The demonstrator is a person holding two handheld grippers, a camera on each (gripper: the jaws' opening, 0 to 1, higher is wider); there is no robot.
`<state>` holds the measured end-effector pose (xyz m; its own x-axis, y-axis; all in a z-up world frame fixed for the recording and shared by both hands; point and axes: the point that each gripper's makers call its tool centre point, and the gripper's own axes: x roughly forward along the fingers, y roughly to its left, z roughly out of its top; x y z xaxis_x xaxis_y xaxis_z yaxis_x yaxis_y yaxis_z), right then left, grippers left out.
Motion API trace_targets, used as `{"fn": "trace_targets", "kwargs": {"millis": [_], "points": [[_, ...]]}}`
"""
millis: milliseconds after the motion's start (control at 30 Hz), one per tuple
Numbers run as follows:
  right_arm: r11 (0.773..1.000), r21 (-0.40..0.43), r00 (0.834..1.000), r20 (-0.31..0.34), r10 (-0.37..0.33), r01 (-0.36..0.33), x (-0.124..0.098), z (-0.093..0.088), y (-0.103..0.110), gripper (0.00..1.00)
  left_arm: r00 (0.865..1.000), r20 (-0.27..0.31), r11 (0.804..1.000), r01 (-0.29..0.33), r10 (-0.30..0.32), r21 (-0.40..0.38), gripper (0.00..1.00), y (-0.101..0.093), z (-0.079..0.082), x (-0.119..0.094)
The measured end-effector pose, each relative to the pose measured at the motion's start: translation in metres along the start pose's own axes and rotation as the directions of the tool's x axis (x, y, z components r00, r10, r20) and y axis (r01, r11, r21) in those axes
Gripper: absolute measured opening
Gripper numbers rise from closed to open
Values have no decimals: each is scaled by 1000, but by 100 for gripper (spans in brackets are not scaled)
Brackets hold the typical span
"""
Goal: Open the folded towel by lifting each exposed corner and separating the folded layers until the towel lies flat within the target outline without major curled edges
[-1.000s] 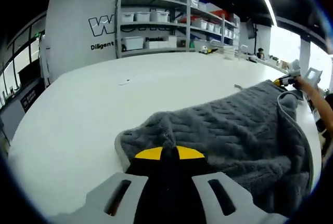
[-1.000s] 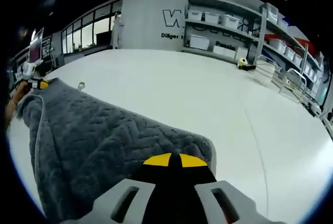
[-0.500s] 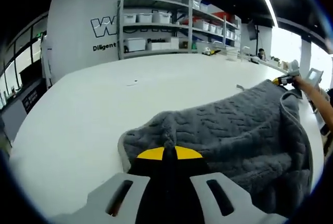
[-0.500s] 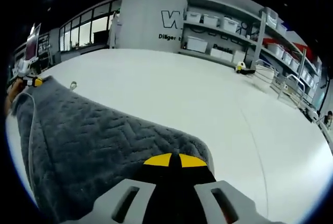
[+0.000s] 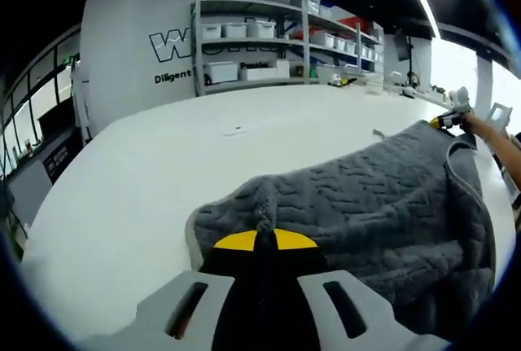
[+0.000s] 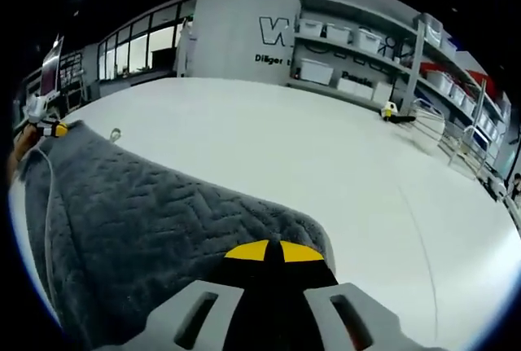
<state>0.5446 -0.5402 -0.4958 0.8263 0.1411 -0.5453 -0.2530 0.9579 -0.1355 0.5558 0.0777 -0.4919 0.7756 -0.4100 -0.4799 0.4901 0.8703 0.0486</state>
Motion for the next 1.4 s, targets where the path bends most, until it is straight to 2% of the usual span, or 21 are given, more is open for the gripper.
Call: {"fn": "trace_targets", "kwargs": {"millis": [133, 300, 667, 833, 1000, 1067, 1133, 1200, 1233, 1267, 1333, 1400], "points": [[1000, -6, 1000, 8, 8, -8, 10, 8, 4, 0, 1000, -16, 999, -26, 27, 46, 4, 8, 0, 1], [999, -29, 1000, 16, 18, -18, 22, 16, 15, 0, 999, -26, 998, -41, 43, 57, 5, 23, 1, 3], [998, -49, 999, 17, 43, -42, 43, 34, 37, 0, 998, -6, 998, -58, 58, 1, 9, 59, -1, 3], [996, -78, 999, 10, 42, -42, 50, 40, 44, 0, 998, 3, 998, -63, 63, -32, 15, 74, -1, 4], [998, -54, 999, 14, 37, -36, 48, 39, 48, 0, 995, 21, 995, -95, 95, -22, 27, 83, 1, 4], [999, -24, 999, 13, 34, -33, 46, 38, 46, 6, 992, 34, 993, -119, 119, -8, 32, 86, 2, 3], [1000, -19, 1000, 19, 13, -12, 43, 39, 43, 17, 991, 44, 992, -128, 128, -4, 37, 87, 2, 1], [1000, -22, 1000, 25, 3, -2, 41, 40, 40, 24, 988, 64, 990, -143, 144, -21, 47, 88, 3, -2], [1000, -20, 999, 36, -4, 4, 38, 42, 38, 30, 985, 99, 989, -141, 144, -33, 54, 87, 9, -4], [1000, -15, 999, 47, -7, 8, 36, 44, 36, 34, 979, 132, 987, -149, 156, -64, 66, 86, 14, -7], [1000, -10, 997, 80, -12, 13, 28, 50, 33, 36, 971, 173, 984, -150, 164, -95, 80, 85, 21, -14], [1000, -12, 995, 101, 3, -2, 19, 55, 34, 37, 969, 195, 986, -135, 153, -102, 85, 81, 27, -22]]}}
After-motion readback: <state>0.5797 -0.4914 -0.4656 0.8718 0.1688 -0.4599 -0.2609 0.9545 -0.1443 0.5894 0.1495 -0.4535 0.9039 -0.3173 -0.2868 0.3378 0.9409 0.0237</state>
